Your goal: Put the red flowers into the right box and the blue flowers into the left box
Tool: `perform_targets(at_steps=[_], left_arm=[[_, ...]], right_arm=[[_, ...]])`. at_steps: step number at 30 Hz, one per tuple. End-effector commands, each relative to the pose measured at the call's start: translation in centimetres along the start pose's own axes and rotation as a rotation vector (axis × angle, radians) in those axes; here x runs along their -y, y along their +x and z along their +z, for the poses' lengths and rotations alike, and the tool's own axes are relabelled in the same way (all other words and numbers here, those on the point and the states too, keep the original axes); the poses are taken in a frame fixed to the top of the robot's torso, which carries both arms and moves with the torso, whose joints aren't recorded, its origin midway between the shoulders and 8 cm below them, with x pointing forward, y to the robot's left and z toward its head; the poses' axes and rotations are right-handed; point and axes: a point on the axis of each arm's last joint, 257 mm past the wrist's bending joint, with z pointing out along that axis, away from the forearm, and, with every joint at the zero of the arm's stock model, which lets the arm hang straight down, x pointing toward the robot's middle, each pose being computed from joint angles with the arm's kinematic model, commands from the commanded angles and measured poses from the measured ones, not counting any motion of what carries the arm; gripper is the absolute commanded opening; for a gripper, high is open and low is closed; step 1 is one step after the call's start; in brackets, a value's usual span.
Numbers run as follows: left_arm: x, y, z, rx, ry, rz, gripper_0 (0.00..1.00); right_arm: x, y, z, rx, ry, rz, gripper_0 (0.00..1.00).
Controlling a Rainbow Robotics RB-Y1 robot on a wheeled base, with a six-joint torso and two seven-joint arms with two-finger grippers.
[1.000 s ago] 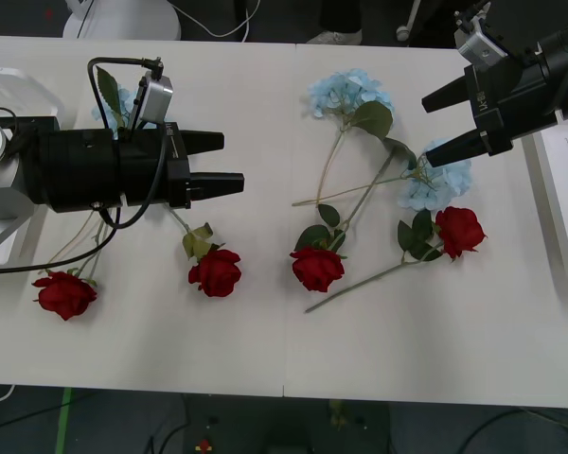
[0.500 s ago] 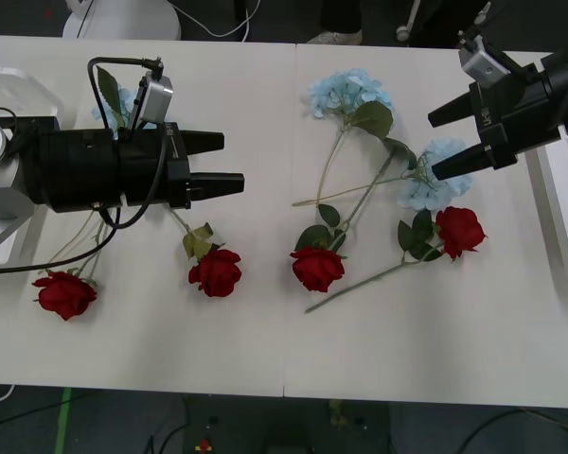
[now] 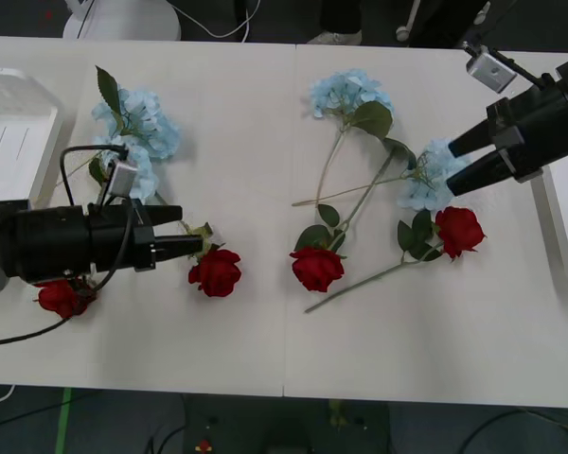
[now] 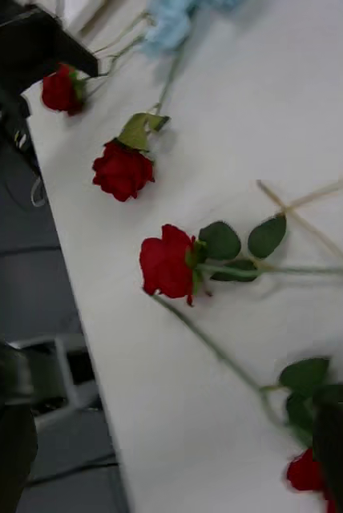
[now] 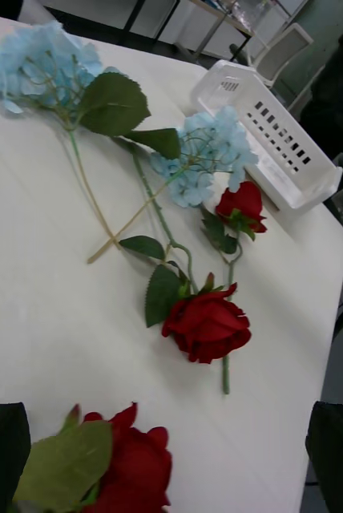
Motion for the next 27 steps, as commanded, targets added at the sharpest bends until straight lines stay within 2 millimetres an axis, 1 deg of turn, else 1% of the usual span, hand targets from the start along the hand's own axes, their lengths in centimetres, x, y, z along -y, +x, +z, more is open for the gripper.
perform_targets(at_steps=[1, 3, 5, 7, 8, 10, 11, 13, 15, 18, 21, 23, 25, 27], left_arm=[[-5.9, -3.6, -3.3, -0.032, -0.147, -0.01, 1.0], [-7.7, -4.5, -4.1, -0.041, -0.202, -0.007, 1.0], [-10.0, -5.8, -5.3, -0.048, -0.272, 0.002, 1.0], [-11.4, -6.8, -6.1, -0.054, -0.32, 0.014, 1.0], [-12.8, -7.7, -6.9, -0.058, -0.368, 0.021, 1.0], [-14.4, -9.0, -8.0, -0.061, -0.425, 0.042, 1.0], [-15.2, -9.8, -8.5, -0.068, -0.459, 0.053, 1.0], [-16.4, -10.7, -9.3, -0.082, -0.507, 0.068, 1.0], [-17.9, -11.7, -10.3, -0.112, -0.58, 0.114, 1.0], [-20.0, -11.7, -12.0, -0.165, -0.684, 0.16, 1.0], [-21.8, -11.2, -13.7, -0.197, -0.771, 0.161, 1.0], [-22.8, -10.7, -14.7, -0.212, -0.814, 0.151, 1.0], [-24.1, -9.9, -16.3, -0.231, -0.867, 0.131, 1.0], [-24.9, -9.6, -17.2, -0.248, -0.9, 0.144, 1.0]], right_arm=[[-0.4, 0.8, -0.1, -0.049, 0.085, 0.407, 1.0], [-0.5, 0.9, 0.6, -0.053, 0.111, 0.585, 1.0], [-0.8, 1.3, 1.7, -0.054, 0.132, 0.815, 1.0], [-0.8, 1.6, 2.3, -0.053, 0.146, 0.952, 1.0], [-0.6, 2.1, 2.8, -0.051, 0.171, 1.046, 1.0], [-0.4, 2.9, 3.4, -0.049, 0.207, 1.132, 1.0], [-0.2, 3.6, 3.9, -0.048, 0.229, 1.191, 1.0], [0.1, 4.5, 4.8, -0.032, 0.256, 1.28, 1.0], [0.3, 6.0, 6.1, -0.003, 0.283, 1.416, 1.0], [0.4, 7.4, 7.6, 0.024, 0.317, 1.488, 1.0], [0.8, 8.2, 8.6, 0.048, 0.364, 1.533, 1.0], [1.2, 8.4, 9.0, 0.055, 0.389, 1.556, 1.0], [1.8, 8.7, 9.6, 0.062, 0.42, 1.58, 1.0], [2.4, 8.9, 10.4, 0.067, 0.44, 1.586, 1.0]])
